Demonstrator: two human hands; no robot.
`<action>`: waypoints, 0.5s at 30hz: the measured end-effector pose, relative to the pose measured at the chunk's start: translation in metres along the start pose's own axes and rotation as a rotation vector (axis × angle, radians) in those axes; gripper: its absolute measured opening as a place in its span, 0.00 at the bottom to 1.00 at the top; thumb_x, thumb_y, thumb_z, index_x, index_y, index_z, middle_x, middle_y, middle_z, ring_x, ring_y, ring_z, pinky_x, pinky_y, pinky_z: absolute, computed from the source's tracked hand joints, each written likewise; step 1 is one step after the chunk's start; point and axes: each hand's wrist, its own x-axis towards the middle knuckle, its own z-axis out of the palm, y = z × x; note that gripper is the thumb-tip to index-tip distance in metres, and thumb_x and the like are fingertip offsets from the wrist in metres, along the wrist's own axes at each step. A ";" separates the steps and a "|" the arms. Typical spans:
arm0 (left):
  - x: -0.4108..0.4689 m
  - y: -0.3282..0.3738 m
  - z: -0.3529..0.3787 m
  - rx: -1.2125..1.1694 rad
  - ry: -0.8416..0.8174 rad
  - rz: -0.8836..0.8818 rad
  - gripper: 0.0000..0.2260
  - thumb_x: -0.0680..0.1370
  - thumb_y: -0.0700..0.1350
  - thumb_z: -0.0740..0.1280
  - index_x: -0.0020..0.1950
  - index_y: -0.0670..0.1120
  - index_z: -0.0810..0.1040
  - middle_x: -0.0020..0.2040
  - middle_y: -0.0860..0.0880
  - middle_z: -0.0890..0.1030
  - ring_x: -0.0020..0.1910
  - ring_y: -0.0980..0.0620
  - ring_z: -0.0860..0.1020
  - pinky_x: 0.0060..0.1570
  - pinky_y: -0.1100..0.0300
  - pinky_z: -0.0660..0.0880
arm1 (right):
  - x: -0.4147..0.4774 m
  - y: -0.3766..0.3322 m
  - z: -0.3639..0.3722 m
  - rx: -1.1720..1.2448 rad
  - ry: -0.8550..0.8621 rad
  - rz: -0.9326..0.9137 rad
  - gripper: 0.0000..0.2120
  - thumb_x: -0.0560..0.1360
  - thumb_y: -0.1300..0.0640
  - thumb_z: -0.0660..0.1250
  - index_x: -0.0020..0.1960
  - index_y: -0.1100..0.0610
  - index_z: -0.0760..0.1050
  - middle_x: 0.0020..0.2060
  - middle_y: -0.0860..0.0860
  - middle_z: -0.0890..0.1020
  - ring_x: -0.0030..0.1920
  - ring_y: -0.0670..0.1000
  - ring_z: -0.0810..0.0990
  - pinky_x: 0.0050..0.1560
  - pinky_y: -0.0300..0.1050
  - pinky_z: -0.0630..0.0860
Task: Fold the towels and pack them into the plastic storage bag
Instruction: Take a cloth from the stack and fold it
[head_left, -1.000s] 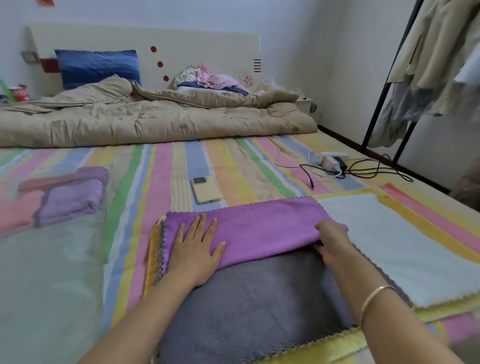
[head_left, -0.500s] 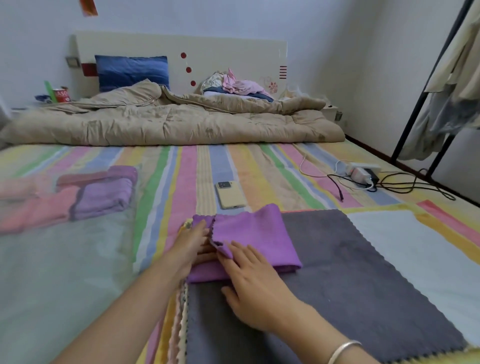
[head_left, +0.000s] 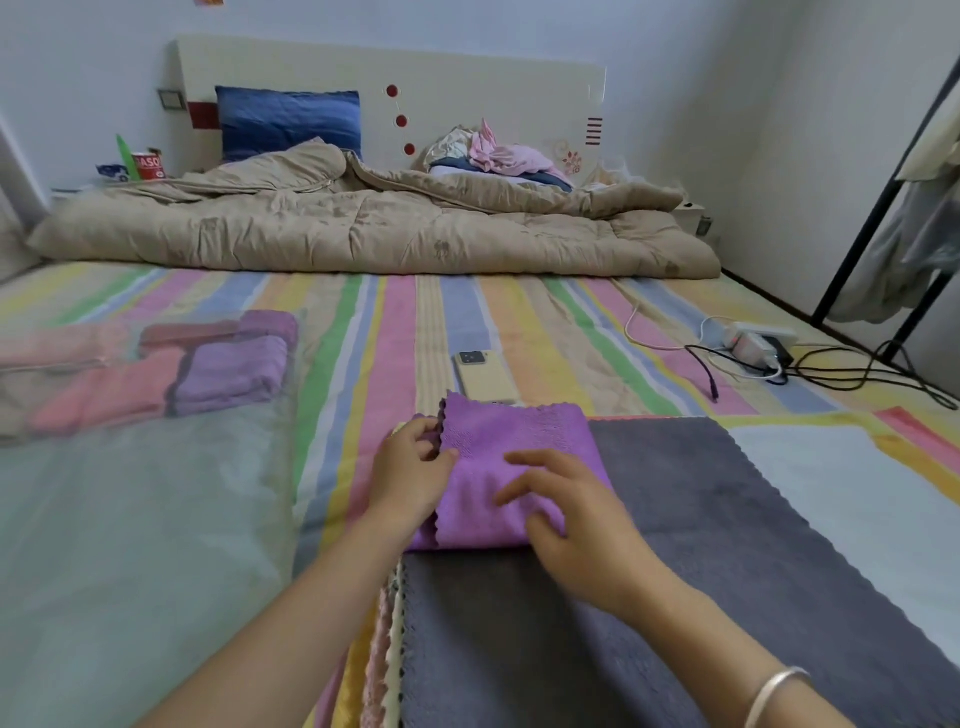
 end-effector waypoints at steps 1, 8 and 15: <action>0.000 0.000 -0.003 0.011 0.000 0.004 0.15 0.74 0.38 0.71 0.60 0.45 0.77 0.53 0.45 0.81 0.48 0.53 0.79 0.52 0.60 0.74 | 0.003 0.004 -0.002 -0.037 0.037 0.009 0.20 0.66 0.59 0.56 0.51 0.46 0.80 0.64 0.43 0.74 0.65 0.45 0.72 0.63 0.43 0.70; 0.004 -0.008 -0.017 -0.011 -0.007 -0.111 0.13 0.75 0.40 0.69 0.59 0.45 0.75 0.53 0.45 0.83 0.51 0.47 0.81 0.54 0.49 0.78 | 0.012 0.024 -0.003 -0.465 -0.107 0.188 0.39 0.69 0.36 0.35 0.77 0.46 0.57 0.78 0.48 0.52 0.78 0.50 0.47 0.76 0.48 0.42; -0.001 0.002 -0.016 0.227 0.005 -0.054 0.22 0.76 0.41 0.68 0.68 0.45 0.66 0.56 0.47 0.77 0.55 0.47 0.77 0.51 0.56 0.73 | 0.007 0.044 0.008 -0.553 -0.229 0.292 0.40 0.69 0.34 0.30 0.79 0.47 0.42 0.78 0.48 0.41 0.78 0.50 0.39 0.76 0.50 0.40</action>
